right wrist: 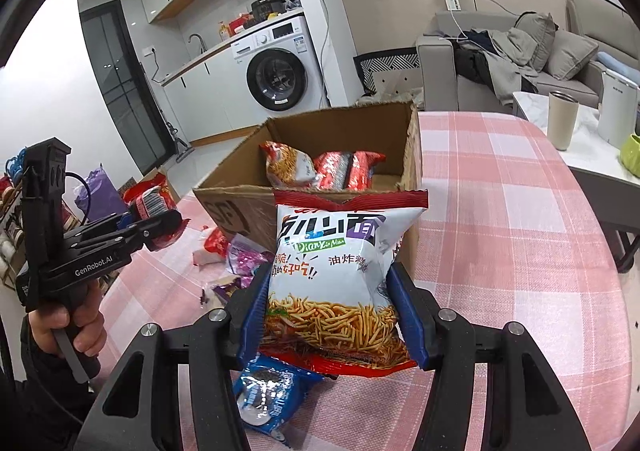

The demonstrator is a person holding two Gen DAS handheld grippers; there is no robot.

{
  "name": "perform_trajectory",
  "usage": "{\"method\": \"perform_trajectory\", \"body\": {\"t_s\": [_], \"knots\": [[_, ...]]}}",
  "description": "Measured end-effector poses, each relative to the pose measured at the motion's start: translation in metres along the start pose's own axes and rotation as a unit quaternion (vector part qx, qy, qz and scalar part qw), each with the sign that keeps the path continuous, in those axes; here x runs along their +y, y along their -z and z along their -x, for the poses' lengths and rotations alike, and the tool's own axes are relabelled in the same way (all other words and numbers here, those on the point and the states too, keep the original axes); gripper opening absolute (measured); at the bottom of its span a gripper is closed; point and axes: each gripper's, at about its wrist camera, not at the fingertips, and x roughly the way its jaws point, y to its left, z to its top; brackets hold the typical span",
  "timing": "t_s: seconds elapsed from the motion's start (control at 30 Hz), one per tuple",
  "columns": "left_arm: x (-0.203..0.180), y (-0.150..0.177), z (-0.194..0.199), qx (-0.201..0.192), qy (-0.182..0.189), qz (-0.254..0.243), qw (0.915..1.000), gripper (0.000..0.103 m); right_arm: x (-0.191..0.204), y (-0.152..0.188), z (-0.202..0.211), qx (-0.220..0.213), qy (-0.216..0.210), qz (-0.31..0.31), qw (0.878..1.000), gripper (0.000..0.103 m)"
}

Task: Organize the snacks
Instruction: 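Lift both held snacks and carry them over the cardboard box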

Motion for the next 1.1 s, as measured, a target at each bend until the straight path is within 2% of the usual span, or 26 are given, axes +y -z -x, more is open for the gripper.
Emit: {"method": "perform_trajectory", "body": {"t_s": [0.27, 0.63, 1.1], "knots": [[-0.013, -0.007, 0.015, -0.011, 0.017, -0.008, 0.9998, 0.040, 0.007, -0.008, 0.018, -0.019, -0.005, 0.002, 1.000, 0.058], [-0.029, -0.022, 0.010, -0.011, 0.032, -0.012, 0.9994, 0.040, 0.012, -0.022, 0.035, -0.043, -0.006, -0.003, 0.999, 0.058], [-0.034, -0.045, 0.003, -0.019, 0.029, -0.016, 0.9993, 0.040, 0.023, -0.052, 0.030, -0.058, -0.010, -0.001, 0.998, 0.058]]}}
